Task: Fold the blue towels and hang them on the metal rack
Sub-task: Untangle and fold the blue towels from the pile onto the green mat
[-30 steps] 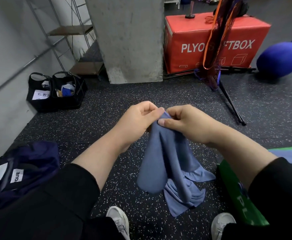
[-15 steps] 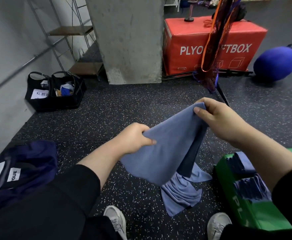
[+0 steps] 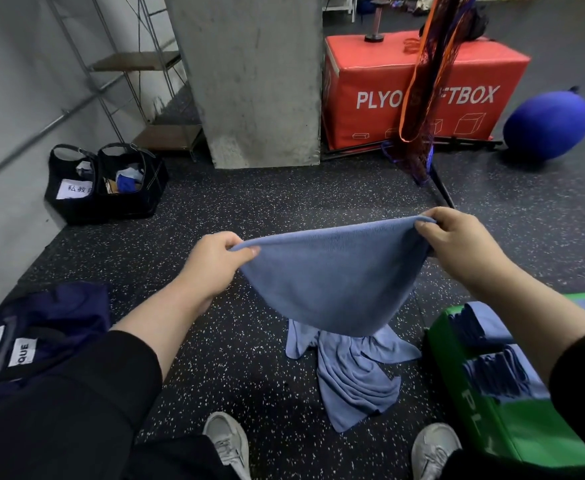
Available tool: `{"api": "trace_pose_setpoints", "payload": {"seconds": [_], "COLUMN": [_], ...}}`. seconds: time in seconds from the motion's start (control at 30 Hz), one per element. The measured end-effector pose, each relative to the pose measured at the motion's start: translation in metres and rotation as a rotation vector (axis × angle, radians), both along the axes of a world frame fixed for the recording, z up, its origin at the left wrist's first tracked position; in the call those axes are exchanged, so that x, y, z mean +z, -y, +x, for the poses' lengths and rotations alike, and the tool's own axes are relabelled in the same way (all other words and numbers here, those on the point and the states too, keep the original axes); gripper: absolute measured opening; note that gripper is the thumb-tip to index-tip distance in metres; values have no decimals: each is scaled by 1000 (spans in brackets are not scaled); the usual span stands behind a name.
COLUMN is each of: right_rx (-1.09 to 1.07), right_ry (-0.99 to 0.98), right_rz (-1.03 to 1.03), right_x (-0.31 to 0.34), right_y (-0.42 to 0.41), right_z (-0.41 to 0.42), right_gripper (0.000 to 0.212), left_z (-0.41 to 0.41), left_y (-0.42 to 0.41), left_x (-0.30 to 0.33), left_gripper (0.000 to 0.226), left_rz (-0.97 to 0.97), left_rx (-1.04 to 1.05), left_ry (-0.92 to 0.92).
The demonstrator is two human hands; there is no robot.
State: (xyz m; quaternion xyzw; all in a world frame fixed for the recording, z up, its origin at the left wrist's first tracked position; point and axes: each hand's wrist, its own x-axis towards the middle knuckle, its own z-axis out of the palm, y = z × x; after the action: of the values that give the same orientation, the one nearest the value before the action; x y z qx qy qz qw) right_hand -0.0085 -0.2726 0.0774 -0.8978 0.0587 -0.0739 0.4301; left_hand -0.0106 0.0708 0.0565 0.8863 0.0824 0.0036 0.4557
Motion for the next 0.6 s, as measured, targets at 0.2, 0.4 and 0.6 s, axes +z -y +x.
{"api": "trace_pose_setpoints", "payload": {"seconds": [0.2, 0.4, 0.6], "right_rx": [-46, 10, 83], "right_ry": [-50, -205, -332], "right_rz": [152, 417, 567], "right_x": [3, 3, -2], "right_y": [-4, -18, -56], "right_z": [3, 4, -6], "right_gripper": [22, 21, 15], "left_z": [7, 3, -11], "left_y": [9, 32, 68], "left_x": [4, 8, 8], "left_gripper": [24, 13, 14], "left_rz": [-469, -634, -605], "left_rx": [89, 104, 99], "left_ry": [25, -75, -12]}}
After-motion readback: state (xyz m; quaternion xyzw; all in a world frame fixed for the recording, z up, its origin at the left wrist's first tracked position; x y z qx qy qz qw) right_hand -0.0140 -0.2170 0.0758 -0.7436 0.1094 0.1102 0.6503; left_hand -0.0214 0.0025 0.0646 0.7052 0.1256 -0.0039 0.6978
